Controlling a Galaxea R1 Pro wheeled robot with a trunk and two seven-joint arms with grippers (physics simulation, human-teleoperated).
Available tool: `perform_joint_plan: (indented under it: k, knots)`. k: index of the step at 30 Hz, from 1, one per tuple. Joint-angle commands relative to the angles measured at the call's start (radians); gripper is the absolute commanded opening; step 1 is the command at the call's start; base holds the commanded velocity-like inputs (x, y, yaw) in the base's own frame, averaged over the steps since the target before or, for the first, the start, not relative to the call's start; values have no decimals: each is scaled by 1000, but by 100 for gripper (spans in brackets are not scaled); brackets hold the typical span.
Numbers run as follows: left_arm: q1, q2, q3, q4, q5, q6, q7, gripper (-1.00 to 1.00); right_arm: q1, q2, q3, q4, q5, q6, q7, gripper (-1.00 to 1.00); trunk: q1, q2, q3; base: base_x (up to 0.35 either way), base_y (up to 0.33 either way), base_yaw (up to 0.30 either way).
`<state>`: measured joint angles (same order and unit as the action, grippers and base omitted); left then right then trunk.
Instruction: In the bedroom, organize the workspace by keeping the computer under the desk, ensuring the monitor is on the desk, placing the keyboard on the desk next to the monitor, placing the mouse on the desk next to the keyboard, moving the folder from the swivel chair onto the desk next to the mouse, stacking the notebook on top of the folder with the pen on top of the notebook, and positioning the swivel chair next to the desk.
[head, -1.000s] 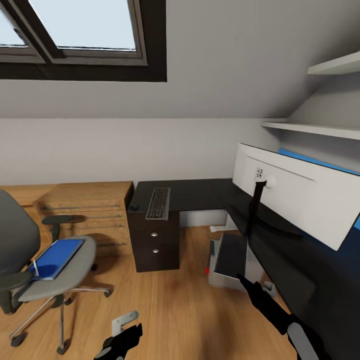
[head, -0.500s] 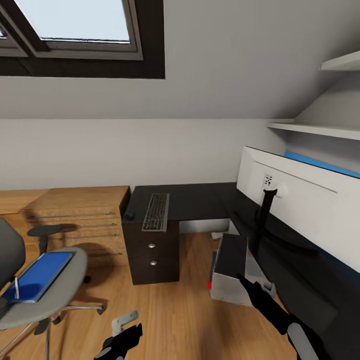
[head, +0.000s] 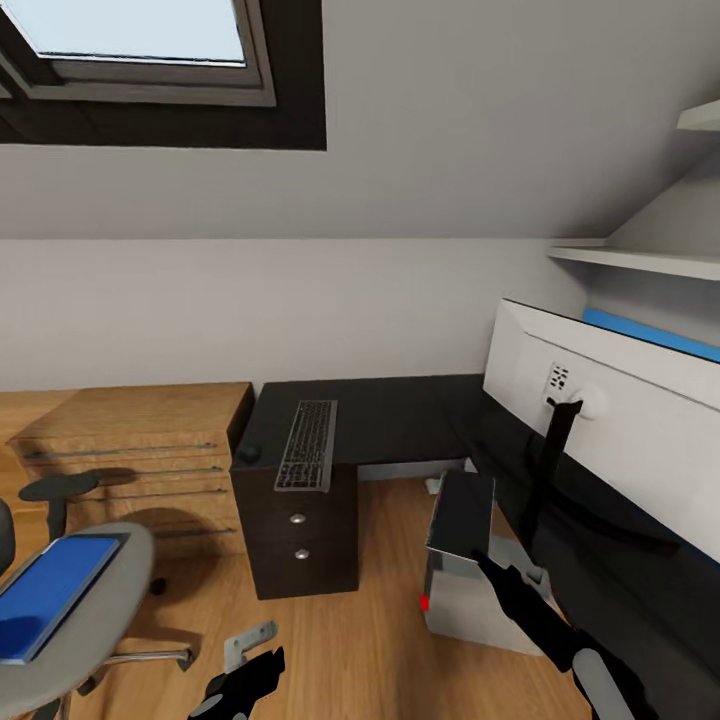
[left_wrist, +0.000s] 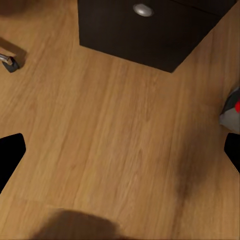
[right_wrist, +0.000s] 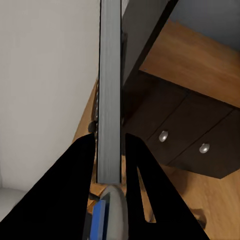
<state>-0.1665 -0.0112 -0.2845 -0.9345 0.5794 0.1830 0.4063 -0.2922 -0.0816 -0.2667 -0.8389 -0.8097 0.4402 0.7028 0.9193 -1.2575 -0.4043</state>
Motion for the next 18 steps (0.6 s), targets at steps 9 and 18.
perform_joint_plan:
  k: [9, 18]
  knots:
    - [-1, 1, -1, -2, 7, 3, 8, 100, -2, 30, 8, 0, -9, 13, -41, -100, 1, -1, -1, 326, 107, 0]
    - [0, 2, 0, 0, 9, 3, 7, 100, -94, 114, 7, -2, -34, 10, -254, -100, 1, -1, -1, 270, 142, 0]
